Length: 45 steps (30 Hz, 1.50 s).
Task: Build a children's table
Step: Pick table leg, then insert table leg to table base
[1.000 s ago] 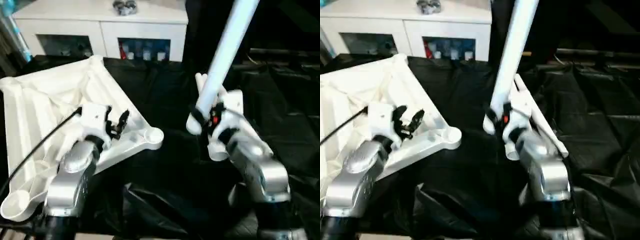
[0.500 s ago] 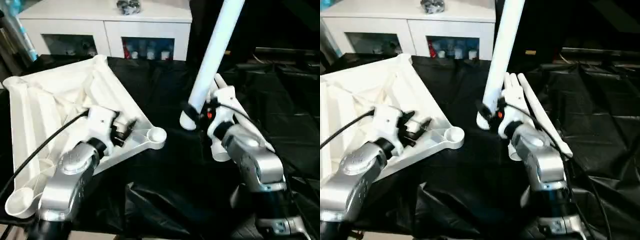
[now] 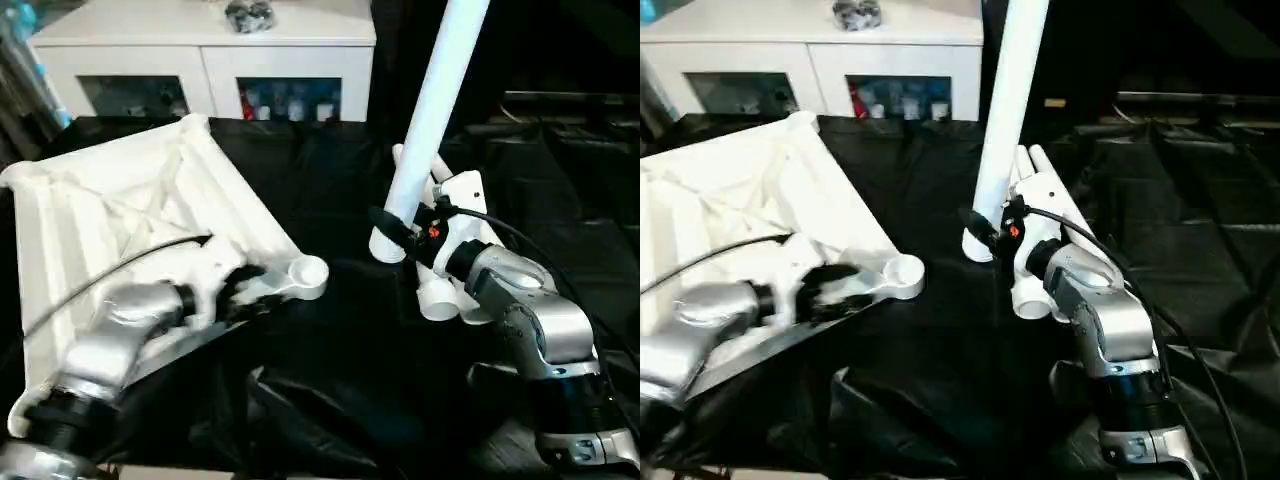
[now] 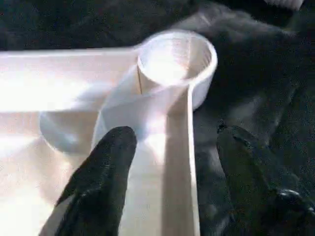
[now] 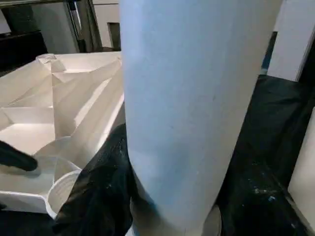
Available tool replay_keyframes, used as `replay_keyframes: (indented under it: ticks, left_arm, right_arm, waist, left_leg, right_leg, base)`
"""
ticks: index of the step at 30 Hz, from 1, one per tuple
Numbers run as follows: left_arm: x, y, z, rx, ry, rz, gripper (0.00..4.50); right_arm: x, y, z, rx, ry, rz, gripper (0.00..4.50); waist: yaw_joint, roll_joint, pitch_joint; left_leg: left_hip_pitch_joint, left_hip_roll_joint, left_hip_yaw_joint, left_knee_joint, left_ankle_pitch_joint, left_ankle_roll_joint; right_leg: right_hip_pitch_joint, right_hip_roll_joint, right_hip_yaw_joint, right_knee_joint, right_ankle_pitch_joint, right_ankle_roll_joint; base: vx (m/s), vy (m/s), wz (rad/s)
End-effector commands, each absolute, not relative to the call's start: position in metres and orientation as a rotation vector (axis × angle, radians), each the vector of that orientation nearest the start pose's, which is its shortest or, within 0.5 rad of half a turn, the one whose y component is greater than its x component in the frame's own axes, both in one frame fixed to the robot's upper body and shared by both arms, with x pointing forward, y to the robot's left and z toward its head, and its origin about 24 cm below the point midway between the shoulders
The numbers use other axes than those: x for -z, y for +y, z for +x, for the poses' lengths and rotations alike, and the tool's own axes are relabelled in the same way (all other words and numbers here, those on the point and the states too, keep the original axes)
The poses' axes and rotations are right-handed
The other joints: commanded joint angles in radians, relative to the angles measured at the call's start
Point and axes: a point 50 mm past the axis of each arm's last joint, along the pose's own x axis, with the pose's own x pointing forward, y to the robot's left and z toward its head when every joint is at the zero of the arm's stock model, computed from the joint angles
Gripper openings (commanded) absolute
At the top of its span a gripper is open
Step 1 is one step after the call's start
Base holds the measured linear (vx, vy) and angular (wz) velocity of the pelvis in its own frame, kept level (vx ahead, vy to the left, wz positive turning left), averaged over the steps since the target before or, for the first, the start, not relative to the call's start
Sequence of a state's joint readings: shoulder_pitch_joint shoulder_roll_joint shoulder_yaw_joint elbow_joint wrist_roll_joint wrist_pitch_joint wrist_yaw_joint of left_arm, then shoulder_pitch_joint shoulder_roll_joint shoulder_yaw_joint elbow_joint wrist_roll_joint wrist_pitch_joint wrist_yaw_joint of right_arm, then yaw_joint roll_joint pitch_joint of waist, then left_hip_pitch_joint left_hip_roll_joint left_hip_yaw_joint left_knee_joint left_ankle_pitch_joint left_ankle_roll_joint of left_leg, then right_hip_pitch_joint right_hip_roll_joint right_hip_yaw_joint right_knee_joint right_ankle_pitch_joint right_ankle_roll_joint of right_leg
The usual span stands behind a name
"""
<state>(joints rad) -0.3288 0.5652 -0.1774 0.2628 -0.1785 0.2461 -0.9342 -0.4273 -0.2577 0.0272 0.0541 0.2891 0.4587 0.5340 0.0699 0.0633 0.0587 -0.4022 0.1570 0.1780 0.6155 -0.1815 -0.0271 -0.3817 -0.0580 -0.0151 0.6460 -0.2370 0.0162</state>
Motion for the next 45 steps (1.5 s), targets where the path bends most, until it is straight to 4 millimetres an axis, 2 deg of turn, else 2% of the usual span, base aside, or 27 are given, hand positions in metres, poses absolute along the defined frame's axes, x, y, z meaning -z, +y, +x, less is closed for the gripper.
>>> replay_keyframes:
  ticks: [1,2,3,5,6,7,8,13,15,19,20,21,22,23,27,31,32,38,39,41,42,45]
  left_arm:
    - [-0.056,0.198,0.290,0.973,0.418,0.332,2.55]
    - [-0.055,0.198,0.290,0.973,0.419,0.334,2.37]
    - [-0.053,0.200,0.292,0.980,0.434,0.346,2.37]
    - [-0.051,0.202,0.292,0.977,0.448,0.355,2.23]
    - [-0.050,0.203,0.293,0.974,0.454,0.359,2.16]
    - [-0.050,0.203,0.293,0.973,0.456,0.361,2.16]
    - [-0.050,0.203,0.293,0.976,0.458,0.366,1.90]
    - [-0.048,0.209,0.288,0.980,0.476,0.348,1.77]
    - [-0.045,0.212,0.285,0.985,0.477,0.337,1.44]
    - [-0.044,0.215,0.282,0.981,0.481,0.328,1.18]
    - [-0.044,0.216,0.282,0.978,0.478,0.320,1.05]
    - [-0.044,0.216,0.282,0.979,0.477,0.315,1.05]
    - [-0.044,0.217,0.281,0.981,0.476,0.305,0.95]
    - [-0.044,0.217,0.280,0.984,0.475,0.294,0.86]
    - [-0.040,0.217,0.277,0.995,0.483,0.283,0.50]
    - [-0.036,0.215,0.275,1.004,0.494,0.299,0.12]
    - [-0.035,0.209,0.276,1.029,0.488,0.290,0.10]
    - [-0.034,0.194,0.275,1.092,0.472,0.311,0.00]
    - [-0.035,0.185,0.276,1.121,0.456,0.310,0.00]
    - [-0.036,0.173,0.278,1.153,0.439,0.317,0.00]
    - [-0.037,0.168,0.278,1.167,0.429,0.314,0.00]
    - [-0.038,0.155,0.281,1.191,0.411,0.309,0.00]
  right_arm:
    - [-0.114,-0.134,0.317,-0.681,0.104,0.024,1.88]
    - [-0.114,-0.134,0.316,-0.681,0.103,0.025,1.88]
    - [-0.116,-0.134,0.316,-0.690,0.099,0.032,1.88]
    - [-0.116,-0.134,0.315,-0.692,0.098,0.033,1.88]
    - [-0.116,-0.134,0.315,-0.695,0.099,0.035,1.88]
    - [-0.116,-0.134,0.315,-0.697,0.099,0.036,1.88]
    - [-0.116,-0.134,0.315,-0.700,0.100,0.039,1.88]
    - [-0.113,-0.131,0.313,-0.725,0.110,0.031,1.88]
    - [-0.111,-0.129,0.312,-0.727,0.114,0.031,1.88]
    - [-0.110,-0.127,0.312,-0.739,0.118,0.035,1.88]
    - [-0.110,-0.126,0.312,-0.743,0.119,0.035,1.88]
    - [-0.110,-0.126,0.312,-0.746,0.120,0.033,1.88]
    - [-0.110,-0.125,0.313,-0.753,0.121,0.029,1.88]
    - [-0.110,-0.124,0.313,-0.757,0.121,0.030,1.88]
    - [-0.111,-0.120,0.315,-0.775,0.118,0.041,1.88]
    - [-0.116,-0.109,0.319,-0.833,0.121,0.060,1.88]
    - [-0.122,-0.100,0.322,-0.885,0.123,0.092,1.88]
    - [-0.129,-0.090,0.325,-0.961,0.133,0.135,1.88]
    - [-0.130,-0.085,0.327,-0.993,0.145,0.128,1.88]
    - [-0.127,-0.080,0.328,-1.029,0.170,0.103,1.88]
    - [-0.124,-0.079,0.329,-1.042,0.187,0.080,1.88]
    - [-0.112,-0.078,0.332,-1.044,0.248,0.039,1.88]
  waist:
    - [-0.006,0.016,-0.074]
    - [-0.005,0.016,-0.074]
    - [-0.006,0.010,-0.073]
    - [-0.006,0.017,-0.073]
    - [-0.007,0.016,-0.073]
    - [-0.007,0.011,-0.074]
    - [-0.009,0.008,-0.074]
    - [-0.009,0.010,-0.074]
    - [-0.008,0.007,-0.074]
    - [-0.007,0.006,-0.072]
    - [-0.008,-0.001,-0.071]
    - [-0.007,0.002,-0.071]
    - [-0.007,-0.002,-0.070]
    - [-0.007,0.001,-0.070]
    - [-0.006,-0.005,-0.071]
    - [-0.008,-0.004,-0.070]
    - [-0.008,-0.005,-0.070]
    - [-0.003,-0.004,-0.072]
    - [-0.003,-0.009,-0.074]
    - [0.004,-0.007,-0.072]
    - [0.009,-0.012,-0.073]
    - [0.023,-0.010,-0.072]
  left_leg:
    - [0.036,0.059,-0.030,-0.079,-0.206,-0.048]
    - [0.036,0.059,-0.030,-0.079,-0.207,-0.046]
    - [0.035,0.060,-0.030,-0.079,-0.204,-0.040]
    - [0.036,0.060,-0.030,-0.080,-0.206,-0.038]
    - [0.036,0.061,-0.030,-0.080,-0.208,-0.039]
    - [0.034,0.062,-0.031,-0.080,-0.199,-0.035]
    - [0.034,0.062,-0.030,-0.079,-0.197,-0.031]
    - [0.032,0.062,-0.030,-0.078,-0.178,-0.015]
    - [0.033,0.063,-0.029,-0.078,-0.179,-0.012]
    - [0.035,0.065,-0.029,-0.081,-0.199,-0.017]
    - [0.034,0.065,-0.028,-0.082,-0.201,-0.016]
    - [0.033,0.064,-0.028,-0.080,-0.197,-0.014]
    - [0.033,0.064,-0.027,-0.081,-0.196,-0.012]
    - [0.033,0.064,-0.028,-0.081,-0.195,-0.010]
    - [0.033,0.065,-0.027,-0.080,-0.182,-0.004]
    - [0.034,0.065,-0.027,-0.082,-0.197,-0.006]
    - [0.034,0.065,-0.027,-0.081,-0.197,-0.006]
    - [0.036,0.067,-0.027,-0.082,-0.180,-0.010]
    - [0.036,0.067,-0.026,-0.082,-0.180,-0.010]
    - [0.038,0.067,-0.025,-0.081,-0.189,-0.016]
    - [0.038,0.069,-0.023,-0.081,-0.194,-0.018]
    - [0.041,0.069,-0.020,-0.081,-0.196,-0.021]
  right_leg:
    - [0.031,-0.074,0.034,-0.068,0.047,-0.245]
    - [0.032,-0.074,0.034,-0.069,0.043,-0.247]
    - [0.033,-0.074,0.035,-0.071,0.039,-0.249]
    - [0.032,-0.075,0.035,-0.070,0.021,-0.250]
    - [0.032,-0.075,0.034,-0.070,0.018,-0.251]
    - [0.034,-0.078,0.035,-0.069,0.021,-0.254]
    - [0.033,-0.078,0.035,-0.070,0.019,-0.256]
    - [0.032,-0.078,0.034,-0.068,0.029,-0.265]
    - [0.032,-0.079,0.034,-0.069,0.020,-0.268]
    - [0.029,-0.078,0.035,-0.071,-0.016,-0.265]
    - [0.029,-0.079,0.036,-0.073,-0.022,-0.264]
    - [0.029,-0.081,0.036,-0.072,-0.026,-0.263]
    - [0.029,-0.080,0.036,-0.073,-0.031,-0.262]
    - [0.028,-0.081,0.037,-0.074,-0.040,-0.260]
    - [0.026,-0.081,0.037,-0.072,-0.037,-0.261]
    - [0.025,-0.080,0.036,-0.074,-0.059,-0.260]
    - [0.024,-0.080,0.037,-0.073,-0.056,-0.259]
    - [0.023,-0.078,0.036,-0.070,-0.021,-0.256]
    - [0.025,-0.080,0.036,-0.069,-0.011,-0.259]
    - [0.022,-0.082,0.036,-0.071,-0.027,-0.263]
    - [0.023,-0.084,0.037,-0.072,-0.041,-0.262]
    - [0.017,-0.083,0.038,-0.074,-0.057,-0.255]
  base:
    - [0.000,0.000,0.00]
    - [0.000,0.000,0.00]
    - [0.000,0.000,0.00]
    - [0.000,0.000,0.00]
    - [0.000,0.000,0.00]
    - [0.000,0.000,0.00]
    - [0.000,0.000,0.00]
    - [0.000,0.000,0.00]
    - [0.000,0.000,0.00]
    - [0.000,0.000,0.00]
    - [0.000,0.000,0.00]
    - [0.000,0.000,0.00]
    - [0.000,0.000,0.00]
    - [0.000,0.000,0.00]
    - [0.000,0.000,0.00]
    - [0.000,0.000,0.00]
    - [0.000,0.000,0.00]
    - [0.000,0.000,0.00]
    - [0.000,0.000,0.00]
    - [0.000,0.000,0.00]
    - [0.000,0.000,0.00]
    - [0.000,0.000,0.00]
